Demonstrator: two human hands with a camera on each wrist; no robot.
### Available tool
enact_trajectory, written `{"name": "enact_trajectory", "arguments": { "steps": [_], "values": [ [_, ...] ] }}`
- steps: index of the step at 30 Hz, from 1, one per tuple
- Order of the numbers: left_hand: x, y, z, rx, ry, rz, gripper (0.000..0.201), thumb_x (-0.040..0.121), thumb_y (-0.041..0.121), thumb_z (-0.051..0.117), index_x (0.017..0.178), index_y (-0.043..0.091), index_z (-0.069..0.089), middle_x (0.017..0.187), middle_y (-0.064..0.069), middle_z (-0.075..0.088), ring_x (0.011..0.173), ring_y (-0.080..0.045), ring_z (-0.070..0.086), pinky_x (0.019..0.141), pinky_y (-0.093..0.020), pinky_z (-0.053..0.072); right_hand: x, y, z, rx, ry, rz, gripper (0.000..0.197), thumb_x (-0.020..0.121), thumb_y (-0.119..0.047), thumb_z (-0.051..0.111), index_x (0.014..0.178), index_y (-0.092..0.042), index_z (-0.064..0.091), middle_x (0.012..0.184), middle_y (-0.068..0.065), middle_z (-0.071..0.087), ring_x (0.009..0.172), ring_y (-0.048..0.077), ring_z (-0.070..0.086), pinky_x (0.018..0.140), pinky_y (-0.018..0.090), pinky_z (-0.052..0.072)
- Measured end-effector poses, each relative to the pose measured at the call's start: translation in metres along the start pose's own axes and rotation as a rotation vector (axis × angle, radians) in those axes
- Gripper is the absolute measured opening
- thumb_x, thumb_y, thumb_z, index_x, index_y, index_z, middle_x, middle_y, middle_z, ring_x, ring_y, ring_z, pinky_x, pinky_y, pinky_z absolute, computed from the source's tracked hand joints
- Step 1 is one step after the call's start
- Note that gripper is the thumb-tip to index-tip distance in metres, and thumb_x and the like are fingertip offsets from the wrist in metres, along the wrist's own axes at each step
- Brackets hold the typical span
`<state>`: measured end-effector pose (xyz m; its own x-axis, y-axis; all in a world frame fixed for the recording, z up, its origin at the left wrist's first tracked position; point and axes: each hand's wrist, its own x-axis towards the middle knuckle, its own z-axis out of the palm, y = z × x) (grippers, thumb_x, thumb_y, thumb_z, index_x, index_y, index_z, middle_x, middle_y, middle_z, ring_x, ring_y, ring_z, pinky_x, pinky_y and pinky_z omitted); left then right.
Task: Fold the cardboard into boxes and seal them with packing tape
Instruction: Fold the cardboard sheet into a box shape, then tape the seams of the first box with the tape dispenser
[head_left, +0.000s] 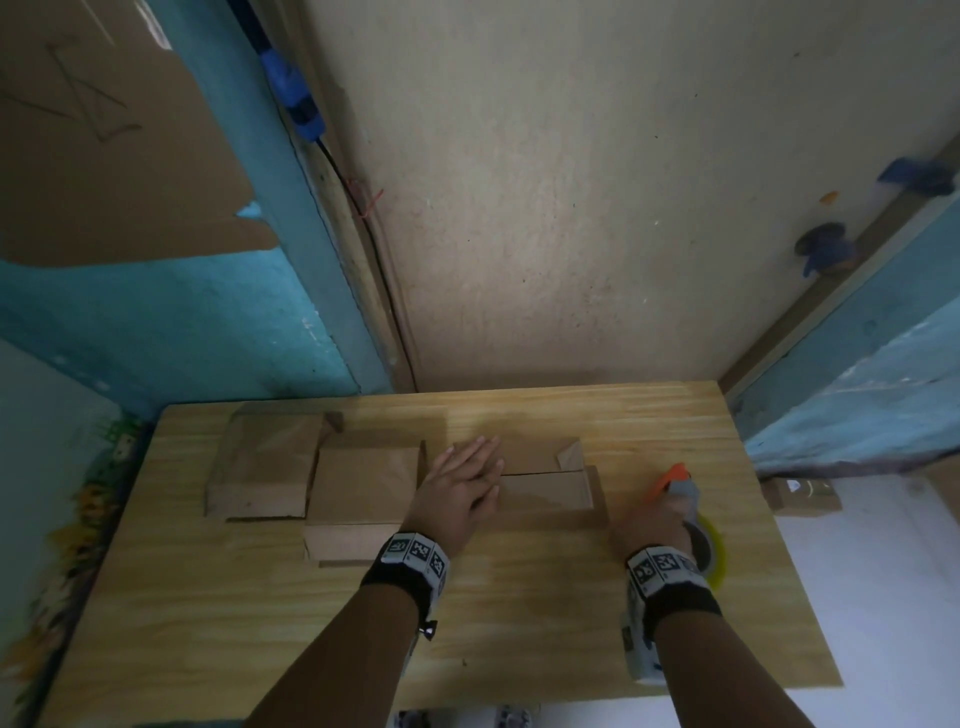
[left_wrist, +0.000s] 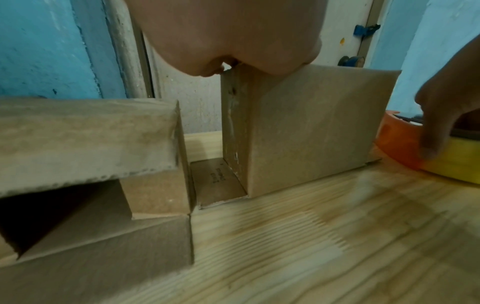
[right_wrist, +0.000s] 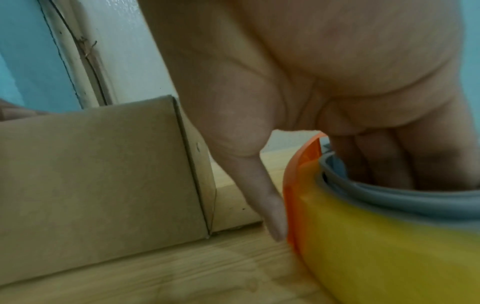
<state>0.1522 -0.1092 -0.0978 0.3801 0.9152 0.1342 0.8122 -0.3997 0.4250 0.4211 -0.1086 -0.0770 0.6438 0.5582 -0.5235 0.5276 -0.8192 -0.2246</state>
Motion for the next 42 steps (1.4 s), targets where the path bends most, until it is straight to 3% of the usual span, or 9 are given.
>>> {"name": "enact_trajectory", "arguments": {
  "steps": [11,21,26,30,32,35,37,40,42],
  "values": [
    [0.011,0.017,-0.008,0.360,-0.132,0.074,0.052,0.101,0.041,0.036,0.124,0.011,0.072,0.150,-0.007,0.052,0.131,-0.031,0.049,0.106,-0.048,0.048,-0.027,-0.027,-0.045,0.573,0.010,-0.284,0.038,0.105,-0.032,0.057,0.132,-0.015,0.038,0.097,0.008,0.059,0.090,0.033,0.060,0.086,0.052,0.051],
    [0.007,0.023,-0.015,0.142,-0.066,0.002,0.046,0.099,0.039,0.043,0.128,0.016,0.071,0.156,0.006,0.047,0.137,-0.027,0.044,0.105,-0.051,0.049,-0.042,-0.042,-0.067,0.952,0.123,-0.540,0.023,0.106,-0.032,0.063,0.121,-0.013,0.063,0.099,-0.005,0.064,0.086,0.009,0.064,0.066,0.022,0.046],
    [-0.003,0.022,-0.003,-0.142,-0.046,-0.176,0.044,0.102,0.049,0.038,0.137,0.039,0.062,0.165,0.027,0.023,0.158,-0.013,0.002,0.126,-0.054,0.002,-0.044,-0.039,-0.079,0.876,-0.006,-0.706,0.019,0.104,-0.028,0.068,0.119,-0.018,0.071,0.104,-0.006,0.071,0.089,0.011,0.068,0.069,0.022,0.051],
    [-0.001,0.017,0.010,-0.371,0.074,-0.147,0.033,0.097,0.013,0.064,0.129,0.017,0.072,0.159,0.002,0.045,0.156,-0.013,0.017,0.129,-0.039,0.015,-0.051,-0.045,-0.092,0.861,-0.323,-0.801,0.021,0.104,-0.023,0.065,0.119,-0.015,0.078,0.104,0.002,0.082,0.091,0.018,0.077,0.073,0.020,0.059],
    [0.002,0.024,0.004,-0.551,0.104,-0.249,0.034,0.092,0.002,0.070,0.120,0.022,0.076,0.153,0.017,0.047,0.150,0.004,0.026,0.123,-0.019,0.022,-0.059,-0.053,-0.093,0.797,-0.490,-0.821,0.025,0.102,-0.025,0.065,0.121,-0.016,0.078,0.106,0.004,0.083,0.092,0.020,0.079,0.074,0.022,0.060],
    [0.002,0.034,-0.001,-0.650,0.123,-0.365,0.042,0.087,0.002,0.075,0.122,0.026,0.072,0.134,0.033,0.052,0.131,0.017,0.044,0.116,-0.023,0.038,-0.065,-0.062,-0.089,0.651,-0.612,-0.863,0.027,0.101,-0.026,0.066,0.125,-0.021,0.077,0.108,-0.001,0.083,0.093,0.012,0.079,0.074,0.019,0.059],
    [0.003,0.037,-0.002,-0.657,0.137,-0.455,0.047,0.089,0.004,0.072,0.127,0.031,0.065,0.134,0.024,0.055,0.134,-0.003,0.051,0.116,-0.033,0.042,-0.067,-0.066,-0.087,0.556,-0.647,-0.877,0.027,0.103,-0.021,0.065,0.128,-0.021,0.076,0.110,-0.004,0.081,0.092,0.004,0.077,0.073,0.015,0.057],
    [0.006,0.042,0.000,-0.490,0.121,-0.633,0.053,0.094,0.012,0.064,0.140,0.036,0.050,0.165,0.006,0.026,0.156,-0.027,0.013,0.125,-0.045,0.021,-0.072,-0.078,-0.087,0.518,-0.646,-0.854,0.027,0.107,-0.015,0.061,0.130,-0.018,0.075,0.113,-0.010,0.076,0.087,-0.003,0.074,0.071,0.011,0.055],
    [0.008,0.046,0.003,-0.555,0.131,-0.704,0.049,0.097,0.017,0.060,0.142,0.031,0.046,0.146,-0.004,0.053,0.142,-0.031,0.044,0.113,-0.045,0.042,-0.074,-0.084,-0.083,0.422,-0.554,-0.898,0.028,0.110,-0.018,0.056,0.129,-0.023,0.076,0.118,-0.011,0.073,0.096,0.001,0.070,0.083,0.017,0.053]
  ]
}}
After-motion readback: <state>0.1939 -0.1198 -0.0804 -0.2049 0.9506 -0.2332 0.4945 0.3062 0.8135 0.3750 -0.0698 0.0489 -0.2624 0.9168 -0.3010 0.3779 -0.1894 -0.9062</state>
